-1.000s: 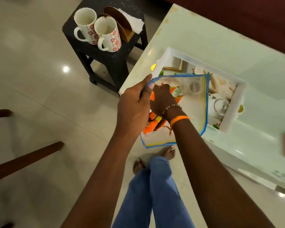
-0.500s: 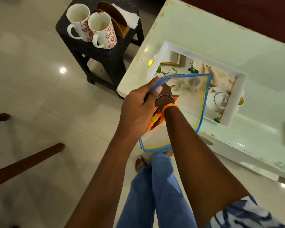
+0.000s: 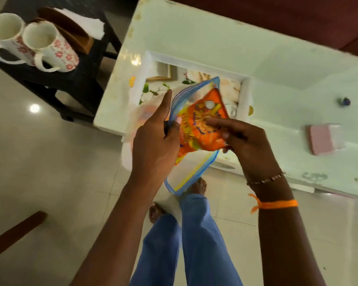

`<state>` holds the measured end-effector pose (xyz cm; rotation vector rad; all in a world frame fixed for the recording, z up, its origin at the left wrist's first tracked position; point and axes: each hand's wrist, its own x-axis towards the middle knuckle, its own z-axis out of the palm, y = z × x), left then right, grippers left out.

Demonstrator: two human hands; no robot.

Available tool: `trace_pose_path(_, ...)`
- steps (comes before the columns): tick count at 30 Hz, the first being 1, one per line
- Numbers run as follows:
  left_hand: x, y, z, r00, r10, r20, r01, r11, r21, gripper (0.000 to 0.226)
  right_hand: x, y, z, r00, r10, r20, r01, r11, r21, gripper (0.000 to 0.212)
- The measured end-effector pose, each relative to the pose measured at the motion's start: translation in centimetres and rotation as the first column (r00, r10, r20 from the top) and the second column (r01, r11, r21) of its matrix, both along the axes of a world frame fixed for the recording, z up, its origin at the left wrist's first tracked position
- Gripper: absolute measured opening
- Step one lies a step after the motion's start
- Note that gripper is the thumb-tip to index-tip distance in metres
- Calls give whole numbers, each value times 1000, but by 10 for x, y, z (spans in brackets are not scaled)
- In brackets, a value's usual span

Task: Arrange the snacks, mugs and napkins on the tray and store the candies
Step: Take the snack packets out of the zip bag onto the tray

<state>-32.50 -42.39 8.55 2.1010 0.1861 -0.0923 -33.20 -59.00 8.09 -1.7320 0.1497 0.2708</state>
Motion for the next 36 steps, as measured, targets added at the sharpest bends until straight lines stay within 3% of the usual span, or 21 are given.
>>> trace_pose_path(2, 1, -18, -7, 999, -32, -23, 32, 999, -5, 50, -14, -33, -6, 984, -176, -33, 179, 974, 136, 43)
trace_pose_path(6, 5, -49, -20, 989, -100, -105, 102, 995, 15, 53, -30, -83, -32, 841, -491, -226, 541, 768, 343, 41)
trace_pose_path(9, 9, -66, -28, 994, -87, -72, 94, 991, 97, 54, -32, -112, -56, 726, -625, -287, 687, 640, 345, 37)
trace_pose_path(12, 10, -75, -29, 995, -63, -78, 70, 993, 100, 53, -24, -125, -80, 685, -679, -263, 728, 651, 215, 39)
trace_pose_path(18, 12, -78, -30, 992, -44, -115, 51, 997, 58, 52, 10, -118, -120, 796, -549, -256, 575, 818, 33, 40)
trace_pose_path(23, 13, -75, -27, 992, -14, -124, 5, 997, -77, 51, 18, -119, -127, 837, -405, -369, 404, 911, -82, 35)
trace_pose_path(26, 12, -64, -30, 997, 26, -66, -32, 995, -95, 49, 16, -117, -101, 907, -366, -209, 252, 868, -427, 34)
trace_pose_path(27, 11, -61, -28, 996, 57, -64, -64, 992, -113, 48, 16, -112, -86, 925, -362, -112, 281, 853, -440, 32)
trace_pose_path(30, 10, -47, -19, 987, 146, -72, -157, 971, -178, 45, 21, -82, -34, 965, -263, 18, 263, 951, -165, 23)
trace_pose_path(33, 8, -27, -8, 972, 230, -44, -234, 959, -160, 42, 34, -29, -3, 999, 27, -38, -24, 996, 82, 22)
trace_pose_path(34, 7, -19, -5, 966, 255, -33, -257, 955, -151, 42, 39, -10, -1, 991, 116, -62, -111, 991, 75, 22)
trace_pose_path(36, 5, -9, 0, 958, 286, -23, -286, 946, -150, 40, 51, 27, -10, 959, 266, -93, -275, 957, -98, 25)
